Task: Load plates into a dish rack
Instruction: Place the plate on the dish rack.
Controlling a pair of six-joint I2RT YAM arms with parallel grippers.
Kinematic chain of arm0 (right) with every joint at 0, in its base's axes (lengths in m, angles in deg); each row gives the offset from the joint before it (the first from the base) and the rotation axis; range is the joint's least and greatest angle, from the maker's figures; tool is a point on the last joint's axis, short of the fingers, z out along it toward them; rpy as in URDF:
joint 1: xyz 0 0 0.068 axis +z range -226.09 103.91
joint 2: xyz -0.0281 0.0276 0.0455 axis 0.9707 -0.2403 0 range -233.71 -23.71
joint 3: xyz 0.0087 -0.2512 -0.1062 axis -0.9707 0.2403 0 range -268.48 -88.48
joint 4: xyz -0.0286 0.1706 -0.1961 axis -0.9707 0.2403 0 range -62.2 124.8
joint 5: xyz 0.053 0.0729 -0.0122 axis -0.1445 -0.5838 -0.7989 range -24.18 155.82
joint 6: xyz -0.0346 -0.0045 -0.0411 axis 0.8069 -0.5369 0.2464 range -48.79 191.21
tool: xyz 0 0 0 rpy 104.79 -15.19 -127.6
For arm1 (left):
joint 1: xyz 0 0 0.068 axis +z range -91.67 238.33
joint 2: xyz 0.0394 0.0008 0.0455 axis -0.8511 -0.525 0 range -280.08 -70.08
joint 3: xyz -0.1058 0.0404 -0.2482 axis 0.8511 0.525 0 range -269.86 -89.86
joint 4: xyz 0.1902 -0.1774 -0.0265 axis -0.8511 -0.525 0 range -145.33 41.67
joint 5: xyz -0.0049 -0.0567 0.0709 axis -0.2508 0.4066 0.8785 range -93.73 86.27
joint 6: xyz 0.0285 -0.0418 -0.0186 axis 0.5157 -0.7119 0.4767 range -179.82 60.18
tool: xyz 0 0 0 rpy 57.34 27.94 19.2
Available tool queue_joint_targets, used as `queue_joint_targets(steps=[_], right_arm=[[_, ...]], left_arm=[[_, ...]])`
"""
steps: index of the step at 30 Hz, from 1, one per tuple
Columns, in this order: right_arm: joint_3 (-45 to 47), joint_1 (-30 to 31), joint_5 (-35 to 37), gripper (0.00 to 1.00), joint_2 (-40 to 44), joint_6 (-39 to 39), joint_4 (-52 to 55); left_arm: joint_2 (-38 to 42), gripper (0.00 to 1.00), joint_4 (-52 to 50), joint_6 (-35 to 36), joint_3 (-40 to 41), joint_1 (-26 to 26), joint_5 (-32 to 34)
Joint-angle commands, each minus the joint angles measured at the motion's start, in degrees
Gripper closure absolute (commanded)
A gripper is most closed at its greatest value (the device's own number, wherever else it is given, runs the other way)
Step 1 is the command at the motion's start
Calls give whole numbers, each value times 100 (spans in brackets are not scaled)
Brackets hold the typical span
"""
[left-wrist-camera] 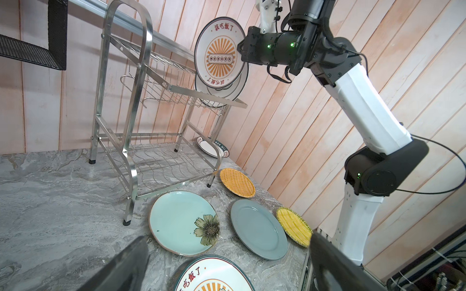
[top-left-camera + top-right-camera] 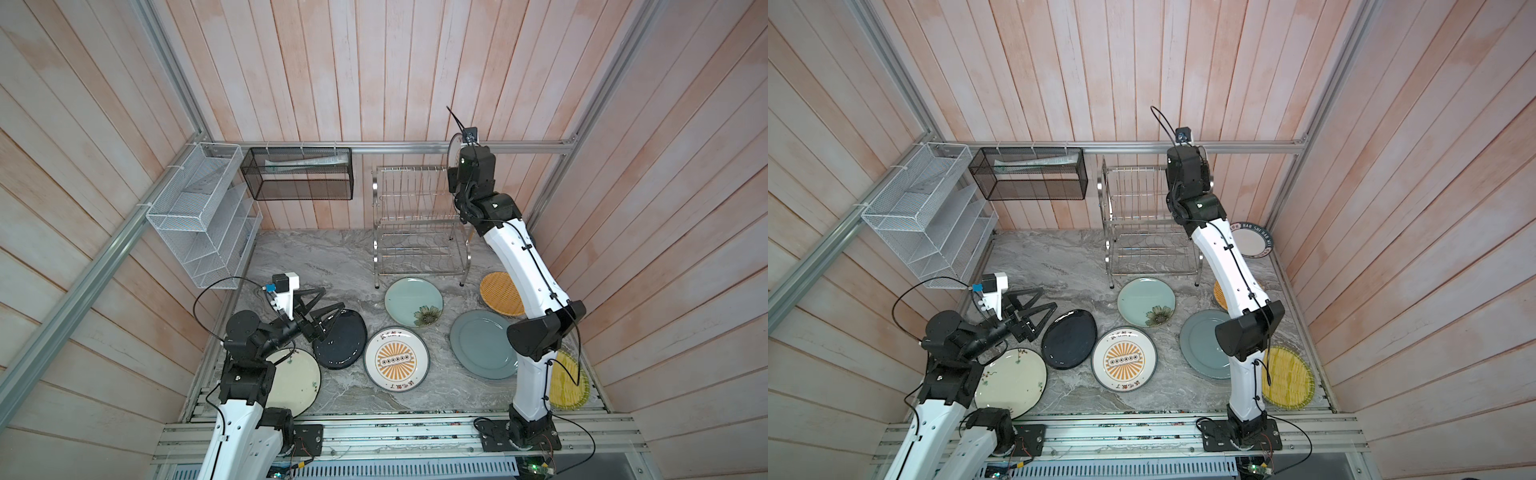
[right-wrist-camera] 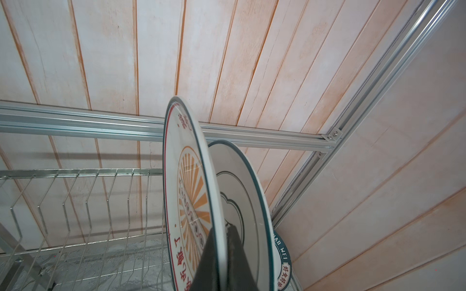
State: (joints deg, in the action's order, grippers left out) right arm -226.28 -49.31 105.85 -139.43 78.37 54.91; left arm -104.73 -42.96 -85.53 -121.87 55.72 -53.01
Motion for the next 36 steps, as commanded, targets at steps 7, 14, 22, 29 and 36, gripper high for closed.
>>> queue_joint_targets(steps=[7,14,22,29,36], right_arm=[[-199,-110,119,100,-195,-23,-106],[-143,-121,58,100,-266,-162,73],[39,-121,-31,100,-161,-324,215],[186,-108,-113,100,-83,-453,382],[253,-40,-98,100,-21,-563,529]], left_arm=[[45,0,193,-68,101,33,-145],[65,0,193,-66,106,33,-149],[78,0,197,-75,97,33,-160],[115,0,197,-85,106,33,-161],[131,0,195,-85,98,33,-158]])
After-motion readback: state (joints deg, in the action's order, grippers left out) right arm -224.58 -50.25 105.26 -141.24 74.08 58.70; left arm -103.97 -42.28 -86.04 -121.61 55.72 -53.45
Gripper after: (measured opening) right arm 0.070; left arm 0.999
